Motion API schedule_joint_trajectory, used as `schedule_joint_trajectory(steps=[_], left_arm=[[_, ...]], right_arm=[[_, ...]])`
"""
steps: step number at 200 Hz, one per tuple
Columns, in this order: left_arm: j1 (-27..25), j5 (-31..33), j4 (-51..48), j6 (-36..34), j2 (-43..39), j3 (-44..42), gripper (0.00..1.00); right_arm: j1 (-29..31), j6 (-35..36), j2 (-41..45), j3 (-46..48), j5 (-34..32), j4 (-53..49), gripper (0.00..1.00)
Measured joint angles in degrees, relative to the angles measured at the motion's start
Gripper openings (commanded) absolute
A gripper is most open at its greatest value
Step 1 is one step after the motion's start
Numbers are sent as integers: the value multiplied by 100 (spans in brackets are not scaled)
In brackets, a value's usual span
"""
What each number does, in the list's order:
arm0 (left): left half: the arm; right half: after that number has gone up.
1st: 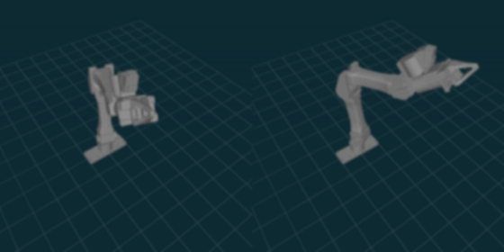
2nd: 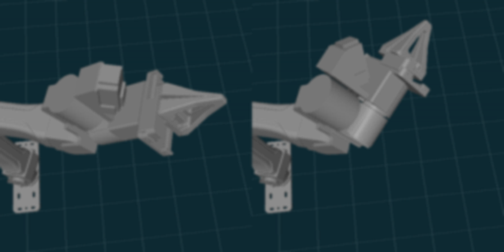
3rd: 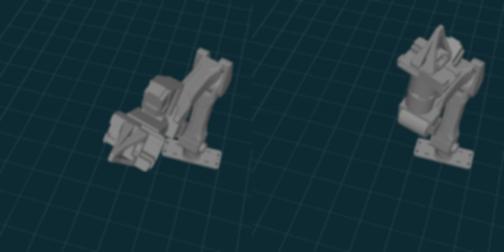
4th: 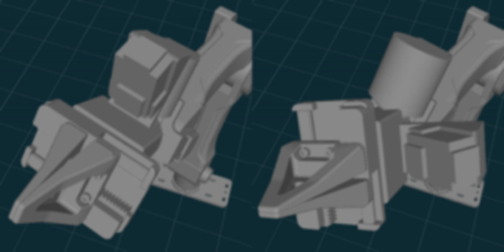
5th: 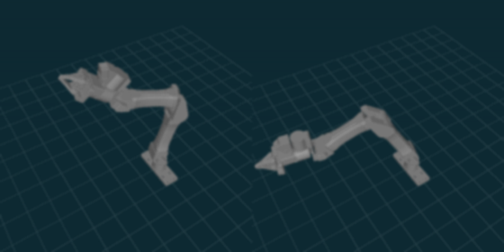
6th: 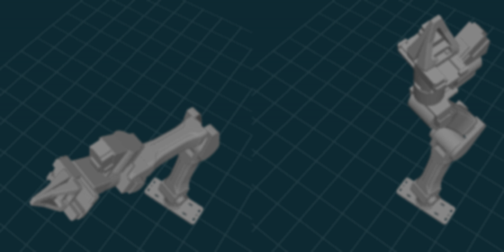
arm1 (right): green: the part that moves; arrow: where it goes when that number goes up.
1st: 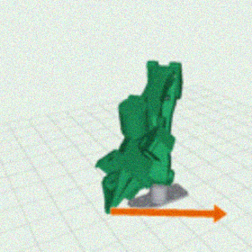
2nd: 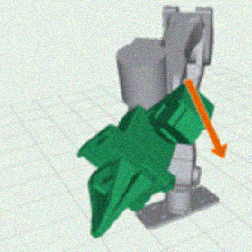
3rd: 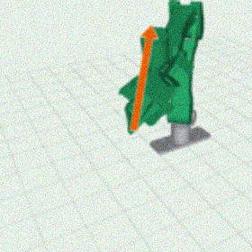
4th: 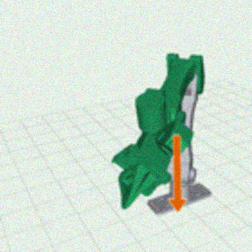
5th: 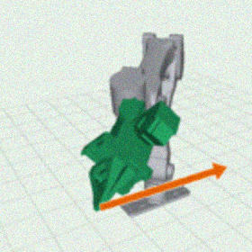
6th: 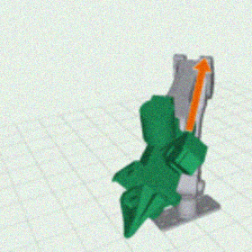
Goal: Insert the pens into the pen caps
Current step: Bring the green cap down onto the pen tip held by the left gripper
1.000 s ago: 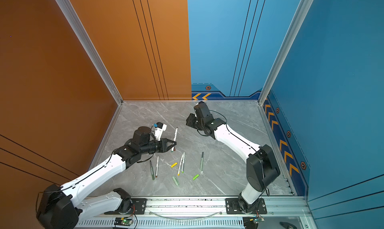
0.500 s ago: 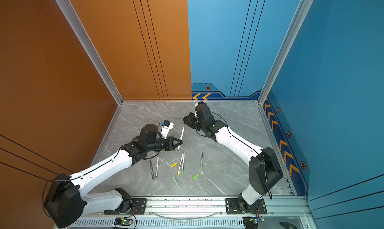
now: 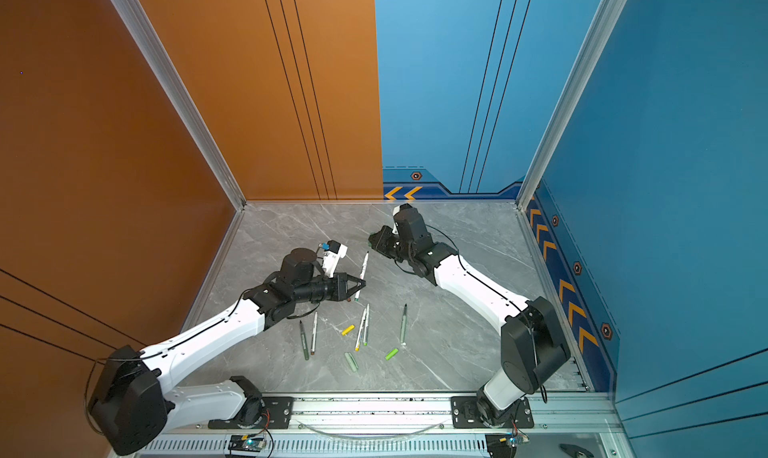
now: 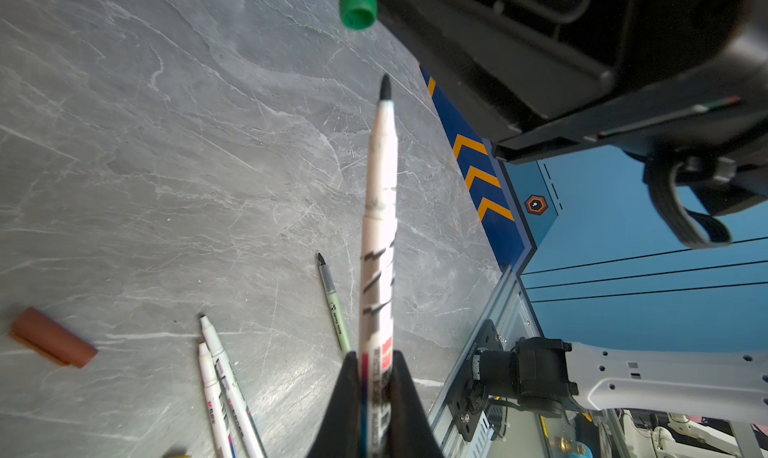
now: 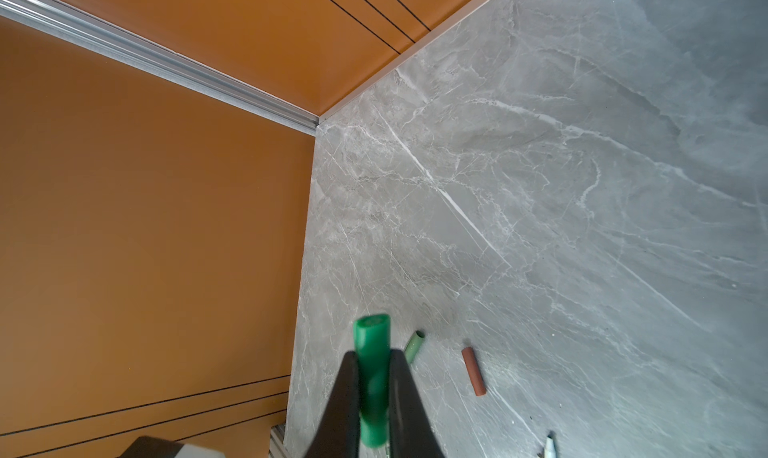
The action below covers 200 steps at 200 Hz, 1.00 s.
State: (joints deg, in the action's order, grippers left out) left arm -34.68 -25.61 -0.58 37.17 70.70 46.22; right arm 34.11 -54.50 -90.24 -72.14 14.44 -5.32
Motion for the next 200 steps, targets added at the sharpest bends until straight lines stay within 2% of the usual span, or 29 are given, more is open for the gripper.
schedule_joint_trajectory(steps=[200], left_arm=[[0, 55, 85, 24, 48, 42, 0]], right_arm=[[9, 2, 33, 0, 61, -4, 0]])
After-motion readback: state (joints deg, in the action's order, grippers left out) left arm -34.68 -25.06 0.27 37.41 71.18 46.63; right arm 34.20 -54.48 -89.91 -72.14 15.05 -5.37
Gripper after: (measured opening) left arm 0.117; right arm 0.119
